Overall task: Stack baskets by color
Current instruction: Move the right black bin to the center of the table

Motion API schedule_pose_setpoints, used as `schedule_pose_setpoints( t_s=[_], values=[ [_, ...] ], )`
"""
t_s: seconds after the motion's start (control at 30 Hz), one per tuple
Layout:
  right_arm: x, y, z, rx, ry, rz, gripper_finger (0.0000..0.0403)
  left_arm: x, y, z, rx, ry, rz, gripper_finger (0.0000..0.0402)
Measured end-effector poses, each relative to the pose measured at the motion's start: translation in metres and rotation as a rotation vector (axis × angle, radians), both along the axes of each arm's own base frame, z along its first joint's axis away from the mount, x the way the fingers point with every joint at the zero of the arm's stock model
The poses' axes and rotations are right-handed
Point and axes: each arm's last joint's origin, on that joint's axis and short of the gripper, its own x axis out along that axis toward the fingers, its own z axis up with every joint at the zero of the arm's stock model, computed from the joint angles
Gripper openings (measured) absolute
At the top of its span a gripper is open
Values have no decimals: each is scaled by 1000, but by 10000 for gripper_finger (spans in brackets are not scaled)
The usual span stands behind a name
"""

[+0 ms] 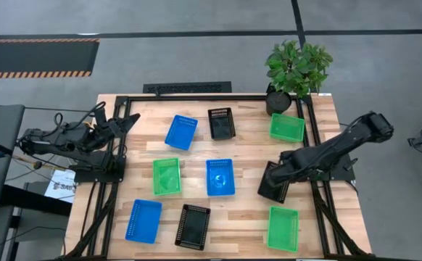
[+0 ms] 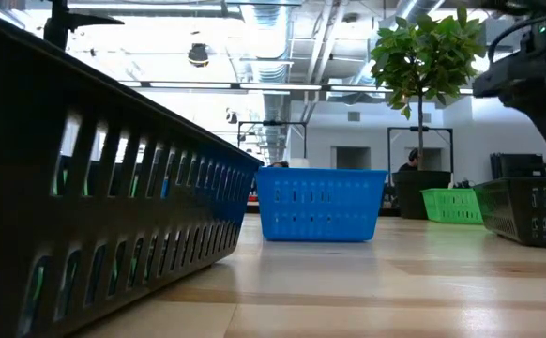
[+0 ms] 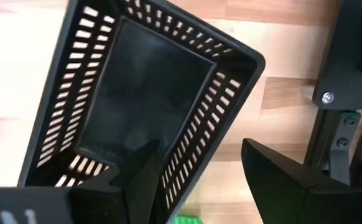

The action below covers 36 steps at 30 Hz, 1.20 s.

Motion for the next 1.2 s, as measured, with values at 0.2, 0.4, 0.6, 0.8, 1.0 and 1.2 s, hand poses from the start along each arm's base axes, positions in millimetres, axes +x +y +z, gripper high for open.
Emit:
schedule_pose_setpoints(
  t_s=[0.2, 0.4, 0.6, 0.8, 1.0, 1.2],
  values=[
    [6, 2, -14, -17, 78, -11, 249, 0, 0, 0, -11, -8, -13, 203],
    [3, 5, -40, 34, 153, -32, 249, 0, 0, 0, -16, -12, -16, 203],
    [8, 4, -51, 45, 70, -43, 249, 0, 0, 0, -16, -13, 3, 203],
    [21, -5, -56, 31, -64, 8, 249, 0, 0, 0, -15, -13, 16, 203],
    [44, -27, -56, 31, -257, 124, 249, 0, 0, 0, -13, -10, 15, 203],
    [50, -54, -56, 4, -286, 163, 249, 0, 0, -1, -19, -3, 19, 203]
  ],
)
